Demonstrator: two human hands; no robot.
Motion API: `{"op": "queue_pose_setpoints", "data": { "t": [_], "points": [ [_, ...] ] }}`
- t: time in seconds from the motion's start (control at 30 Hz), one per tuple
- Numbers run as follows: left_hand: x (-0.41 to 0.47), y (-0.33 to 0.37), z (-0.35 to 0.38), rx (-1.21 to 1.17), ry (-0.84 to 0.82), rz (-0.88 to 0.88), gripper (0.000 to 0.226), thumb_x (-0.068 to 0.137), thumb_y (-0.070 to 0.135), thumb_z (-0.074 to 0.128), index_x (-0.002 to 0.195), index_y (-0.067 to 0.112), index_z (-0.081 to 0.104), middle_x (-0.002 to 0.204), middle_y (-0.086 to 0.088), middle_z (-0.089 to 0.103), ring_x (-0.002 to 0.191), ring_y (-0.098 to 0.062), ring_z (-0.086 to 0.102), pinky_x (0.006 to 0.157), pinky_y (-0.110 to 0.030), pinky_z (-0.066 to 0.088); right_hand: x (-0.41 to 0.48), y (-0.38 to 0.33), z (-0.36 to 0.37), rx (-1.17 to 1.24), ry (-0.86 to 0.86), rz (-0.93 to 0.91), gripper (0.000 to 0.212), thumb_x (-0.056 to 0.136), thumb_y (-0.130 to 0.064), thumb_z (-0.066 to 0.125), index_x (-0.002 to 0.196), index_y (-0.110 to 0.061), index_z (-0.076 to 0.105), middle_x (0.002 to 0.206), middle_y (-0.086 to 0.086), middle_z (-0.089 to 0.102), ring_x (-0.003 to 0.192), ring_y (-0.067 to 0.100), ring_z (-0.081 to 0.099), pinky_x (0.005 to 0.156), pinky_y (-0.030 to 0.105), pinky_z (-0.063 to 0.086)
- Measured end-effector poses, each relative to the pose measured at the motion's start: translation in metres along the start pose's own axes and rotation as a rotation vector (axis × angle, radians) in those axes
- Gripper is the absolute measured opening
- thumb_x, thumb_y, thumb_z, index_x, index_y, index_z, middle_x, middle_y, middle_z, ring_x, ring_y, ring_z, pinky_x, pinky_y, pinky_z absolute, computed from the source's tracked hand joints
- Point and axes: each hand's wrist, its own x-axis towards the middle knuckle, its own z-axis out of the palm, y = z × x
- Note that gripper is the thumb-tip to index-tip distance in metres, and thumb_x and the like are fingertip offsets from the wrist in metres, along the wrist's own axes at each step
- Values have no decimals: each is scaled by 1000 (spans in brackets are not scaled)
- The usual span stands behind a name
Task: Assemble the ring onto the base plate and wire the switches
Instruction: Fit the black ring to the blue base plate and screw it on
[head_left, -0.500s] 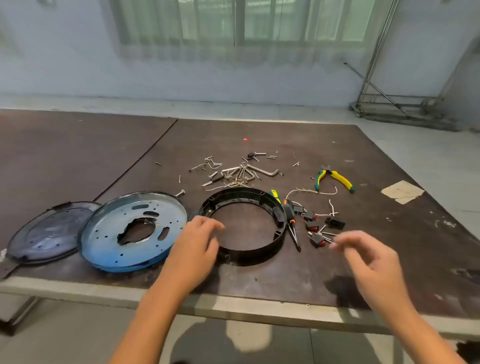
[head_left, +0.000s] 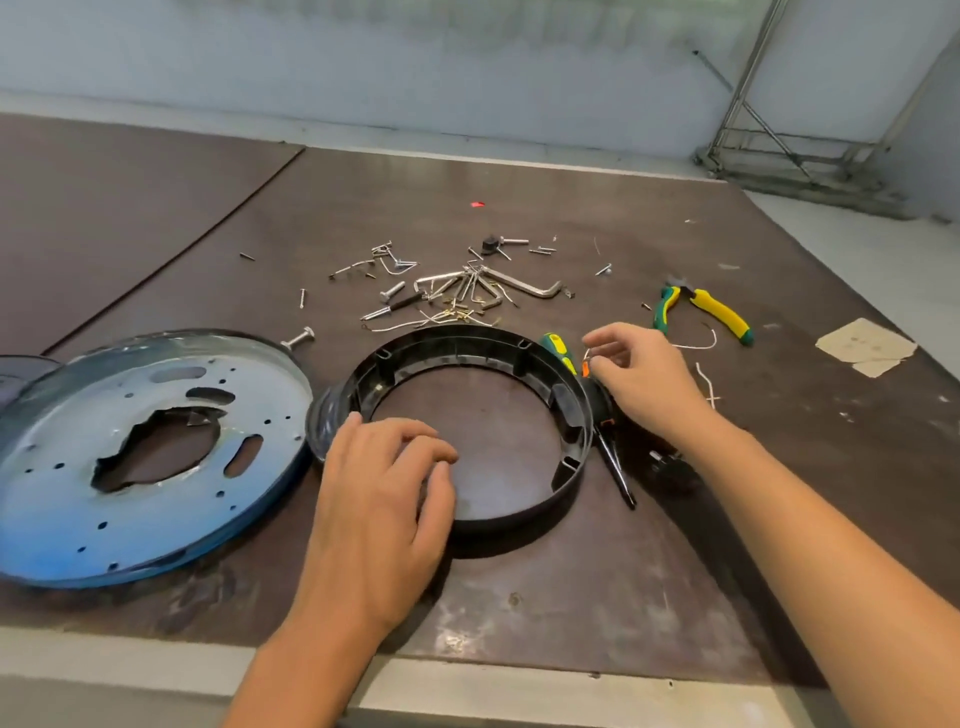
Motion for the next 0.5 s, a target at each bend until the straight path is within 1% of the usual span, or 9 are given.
{"op": "queue_pose_setpoints", "data": {
  "t": [0.1,0.17,0.2,0.23,0.3,0.37,0.43,0.5],
  "points": [
    [-6,-3,0,-12,16,-64,29,91,17,41,99,21,68,114,5,53,112,-13,51,120,-47,21,10,-2,11,8,-28,-24,19,93,-12,62,103,-27,70,93,-6,68,80,2,59,63,17,42],
    [-5,-4,2,-23,27,-86,30,88,13,41,98,21,68,119,3,51,118,-15,48,122,-48,17,15,-5,13,-17,-58,-20,12,94,-19,66,102,-26,72,88,-5,69,75,6,60,62,20,42],
    [-5,-4,3,-34,31,-90,30,87,11,41,98,20,67,121,3,50,120,-15,47,123,-48,15,17,-7,12,-40,-68,-10,9,93,-24,69,102,-25,71,87,-5,69,76,8,61,63,23,45],
    [-5,-4,3,-49,39,-97,30,86,10,41,99,20,66,122,2,48,122,-16,46,123,-49,16,19,-9,12,-74,-79,5,12,92,-30,71,102,-24,71,88,-6,70,79,10,63,66,26,49],
    [-4,-2,2,-92,50,-129,31,84,8,41,101,19,64,126,1,45,127,-18,43,118,-54,25,24,-12,13,-167,-94,56,24,89,-39,74,105,-22,69,93,-4,70,89,15,65,77,33,53],
    [-5,-1,0,-123,57,-163,34,82,6,41,104,18,63,129,0,43,129,-20,41,110,-54,37,29,-17,14,-242,-93,102,34,85,-45,77,106,-19,68,97,0,69,94,20,63,83,37,55],
    [-5,-1,-1,-131,67,-188,35,83,3,44,109,17,63,130,0,43,129,-21,41,107,-53,40,32,-21,14,-274,-104,132,38,82,-48,78,103,-18,69,98,4,69,96,23,64,87,40,56],
    [-5,-3,0,-122,81,-224,35,86,0,50,113,17,63,132,-1,43,132,-19,39,110,-52,38,33,-23,14,-288,-108,147,34,82,-47,79,97,-18,68,97,5,68,93,23,64,84,39,56]
  ]
}}
